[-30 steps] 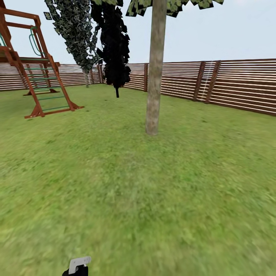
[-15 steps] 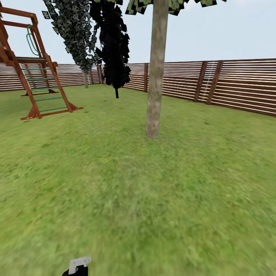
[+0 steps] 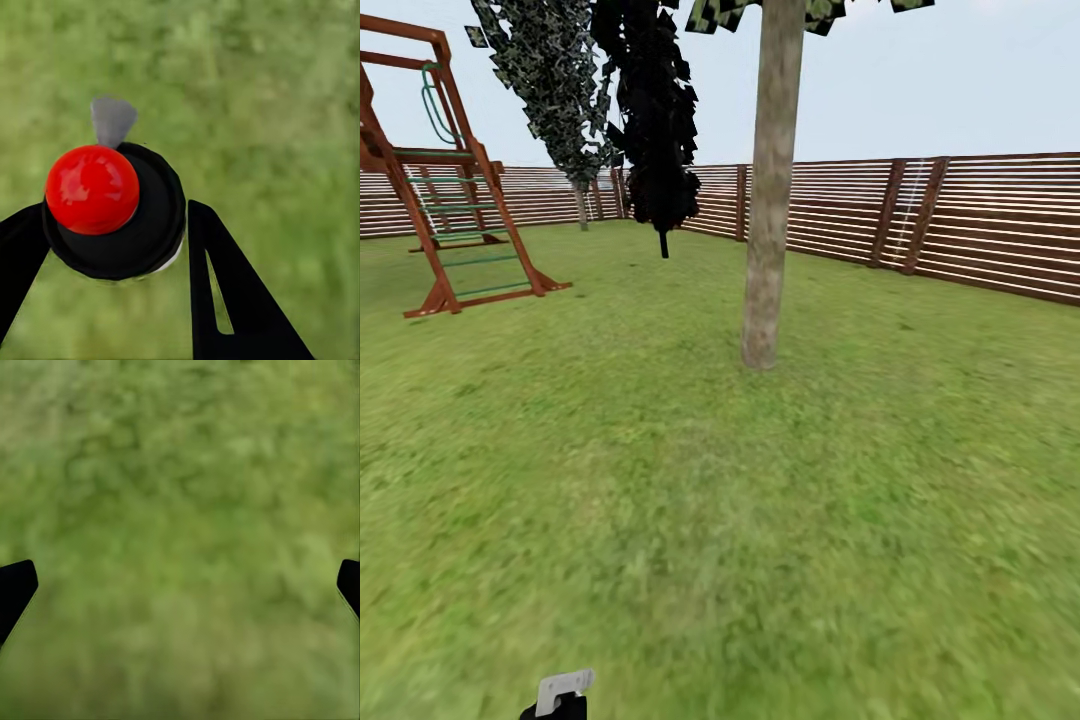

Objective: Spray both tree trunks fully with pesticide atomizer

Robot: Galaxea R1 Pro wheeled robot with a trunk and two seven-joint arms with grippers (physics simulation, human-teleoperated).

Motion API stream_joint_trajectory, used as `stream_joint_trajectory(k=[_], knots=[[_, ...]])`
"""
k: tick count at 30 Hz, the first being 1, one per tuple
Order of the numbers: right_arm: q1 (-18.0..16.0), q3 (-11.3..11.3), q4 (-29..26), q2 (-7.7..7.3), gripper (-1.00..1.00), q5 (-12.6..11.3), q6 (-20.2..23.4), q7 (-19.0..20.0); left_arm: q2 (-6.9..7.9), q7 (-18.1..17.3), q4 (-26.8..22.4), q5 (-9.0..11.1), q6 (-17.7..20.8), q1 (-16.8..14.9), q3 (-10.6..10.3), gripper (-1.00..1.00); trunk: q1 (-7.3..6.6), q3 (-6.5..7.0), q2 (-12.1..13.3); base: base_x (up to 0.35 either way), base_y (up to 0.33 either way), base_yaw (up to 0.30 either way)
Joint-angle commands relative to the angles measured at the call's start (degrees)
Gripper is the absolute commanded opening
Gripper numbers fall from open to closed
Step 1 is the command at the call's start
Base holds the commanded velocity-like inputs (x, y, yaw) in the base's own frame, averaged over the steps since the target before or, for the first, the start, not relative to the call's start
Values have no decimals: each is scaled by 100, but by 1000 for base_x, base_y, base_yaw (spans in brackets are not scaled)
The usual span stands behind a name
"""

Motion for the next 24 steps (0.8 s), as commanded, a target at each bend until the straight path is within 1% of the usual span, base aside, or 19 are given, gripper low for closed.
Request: stream_joint_trajectory(k=[1, 9, 13, 18, 19, 20, 22, 24], knots=[[0, 0, 0, 0, 100, 0, 0, 0, -3, -1, 0, -5, 0, 0, -9, -100, 0, 0, 0, 340, 0, 0], [0, 0, 0, 0, 100, 0, 0, 0, -51, -15, 4, -8, -1, 0, -38, -100, 0, 0, 0, 340, 0, 0], [0, 0, 0, 0, 100, -2, 0, 0, -54, -18, 1, -9, -5, 0, -38, -100, 0, 0, 0, 340, 0, 0], [0, -18, -32, 39, 100, -25, 0, -3, -59, -18, 2, -13, 0, 0, -40, -100, 0, 0, 0, 340, 0, 0], [0, -27, -48, 22, 100, -21, -3, -6, -59, -17, 5, -16, 0, 0, -41, -100, 0, 0, 0, 340, 0, 0], [0, -35, -107, 0, 100, -24, -6, -7, -59, -18, 4, -17, 0, 0, -42, -100, 0, 0, 0, 340, 0, 0], [0, -37, -519, -25, 100, -16, -2, 35, -59, -18, 8, -17, 0, 0, -42, -100, 0, 0, 0, 340, 0, 0], [0, -24, -680, -21, 100, -5, 0, 49, -59, -18, 6, -18, 0, 0, -42, -100, 0, 0, 0, 340, 0, 0]])
